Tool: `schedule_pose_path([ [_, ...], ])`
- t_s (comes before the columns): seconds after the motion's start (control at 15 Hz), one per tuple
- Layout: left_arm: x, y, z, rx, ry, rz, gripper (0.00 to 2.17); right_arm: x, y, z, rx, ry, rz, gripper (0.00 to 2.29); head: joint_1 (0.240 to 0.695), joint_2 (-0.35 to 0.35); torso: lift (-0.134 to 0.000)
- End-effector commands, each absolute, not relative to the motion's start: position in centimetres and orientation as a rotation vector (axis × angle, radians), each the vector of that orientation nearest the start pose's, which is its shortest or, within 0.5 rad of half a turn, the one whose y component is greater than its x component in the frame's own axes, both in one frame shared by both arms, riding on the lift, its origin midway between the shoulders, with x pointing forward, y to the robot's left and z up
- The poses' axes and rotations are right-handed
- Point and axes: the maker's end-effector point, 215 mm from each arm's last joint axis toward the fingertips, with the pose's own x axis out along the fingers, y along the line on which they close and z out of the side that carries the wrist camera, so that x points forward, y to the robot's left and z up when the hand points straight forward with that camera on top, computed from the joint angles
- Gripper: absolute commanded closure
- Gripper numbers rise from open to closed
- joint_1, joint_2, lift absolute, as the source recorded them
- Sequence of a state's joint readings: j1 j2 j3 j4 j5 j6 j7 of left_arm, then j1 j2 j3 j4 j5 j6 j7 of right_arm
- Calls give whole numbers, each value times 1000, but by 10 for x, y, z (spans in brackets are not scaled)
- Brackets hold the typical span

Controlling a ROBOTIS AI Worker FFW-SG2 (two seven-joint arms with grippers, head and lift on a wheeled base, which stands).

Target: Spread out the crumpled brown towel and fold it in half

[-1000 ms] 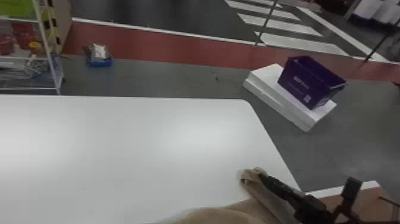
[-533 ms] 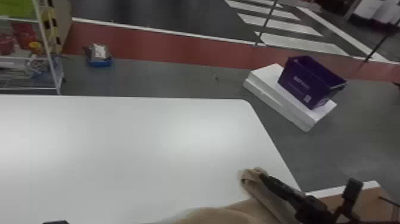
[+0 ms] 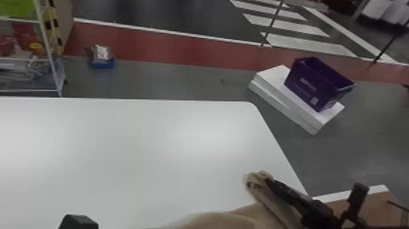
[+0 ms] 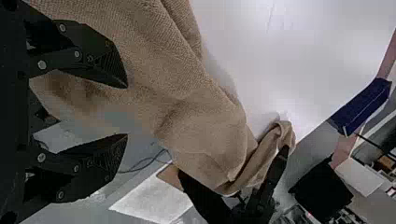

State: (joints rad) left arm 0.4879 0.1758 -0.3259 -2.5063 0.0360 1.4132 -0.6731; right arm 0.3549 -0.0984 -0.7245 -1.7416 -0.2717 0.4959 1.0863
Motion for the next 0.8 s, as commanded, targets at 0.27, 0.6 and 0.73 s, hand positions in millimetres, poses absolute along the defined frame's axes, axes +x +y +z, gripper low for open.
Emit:
schedule_pose_path([
  [0.27,211,-4,-428,-185,1040,-967,616,361,-416,-441,387,359,380,2250,695,-350,-124],
  [0.6,231,9,-444,-139,1004,-917,616,371,-415,-442,387,359,375,2250,695,-350,-124],
  [0.73,252,9,-442,-106,918,-903,819,373,-414,-442,385,358,376,2250,695,-350,-124],
])
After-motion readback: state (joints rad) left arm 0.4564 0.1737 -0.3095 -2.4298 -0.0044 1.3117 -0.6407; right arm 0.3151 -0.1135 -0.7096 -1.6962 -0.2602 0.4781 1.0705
